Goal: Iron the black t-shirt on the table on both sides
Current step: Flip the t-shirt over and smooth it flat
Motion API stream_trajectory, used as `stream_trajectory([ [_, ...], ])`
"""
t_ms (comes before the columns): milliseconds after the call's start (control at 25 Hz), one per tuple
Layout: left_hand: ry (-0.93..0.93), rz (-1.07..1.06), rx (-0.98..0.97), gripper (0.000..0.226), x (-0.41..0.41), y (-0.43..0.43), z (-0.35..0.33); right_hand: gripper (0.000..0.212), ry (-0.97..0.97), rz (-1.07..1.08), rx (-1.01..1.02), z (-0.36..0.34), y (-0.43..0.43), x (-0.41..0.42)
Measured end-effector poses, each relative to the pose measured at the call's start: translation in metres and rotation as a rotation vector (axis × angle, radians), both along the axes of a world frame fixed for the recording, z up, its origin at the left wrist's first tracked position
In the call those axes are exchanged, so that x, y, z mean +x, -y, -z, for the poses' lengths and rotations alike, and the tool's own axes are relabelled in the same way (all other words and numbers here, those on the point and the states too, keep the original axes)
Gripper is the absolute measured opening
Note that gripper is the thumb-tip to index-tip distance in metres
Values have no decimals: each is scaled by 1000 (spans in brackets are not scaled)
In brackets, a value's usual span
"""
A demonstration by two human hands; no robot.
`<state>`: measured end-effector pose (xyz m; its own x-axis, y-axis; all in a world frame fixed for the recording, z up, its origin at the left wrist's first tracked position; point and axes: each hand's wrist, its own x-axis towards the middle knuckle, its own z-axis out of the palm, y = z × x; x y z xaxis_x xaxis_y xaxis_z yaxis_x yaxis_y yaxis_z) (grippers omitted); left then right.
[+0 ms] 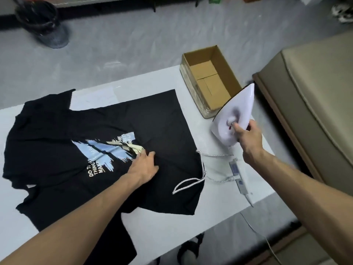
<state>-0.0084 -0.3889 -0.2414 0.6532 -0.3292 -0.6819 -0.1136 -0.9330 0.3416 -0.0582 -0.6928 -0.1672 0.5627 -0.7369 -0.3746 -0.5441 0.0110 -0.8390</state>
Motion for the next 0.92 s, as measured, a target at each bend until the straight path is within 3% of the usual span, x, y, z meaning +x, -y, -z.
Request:
stream_trajectory([
  [120, 93, 127, 5, 56, -4, 43, 7, 29, -12, 5, -72, 21, 23, -4],
  [320, -198, 226, 9, 59, -33, 123, 14, 14, 29, -20, -102, 50, 72, -13],
  [520, -128, 120, -94, 50, -37, 155, 3, 12, 36, -81, -110, 53, 98, -20],
  [680, -248, 126, -74, 57, -39, 158, 1, 13, 4, -109, -113, 61, 105, -29],
  [800, -167, 169, -58, 47, -46, 172, 3, 15, -31, -127, -119, 68, 109, -33],
  [920, -143, 76, -152, 36, -49, 195, 7, 16, -42, -140, -138, 73, 111, -35],
])
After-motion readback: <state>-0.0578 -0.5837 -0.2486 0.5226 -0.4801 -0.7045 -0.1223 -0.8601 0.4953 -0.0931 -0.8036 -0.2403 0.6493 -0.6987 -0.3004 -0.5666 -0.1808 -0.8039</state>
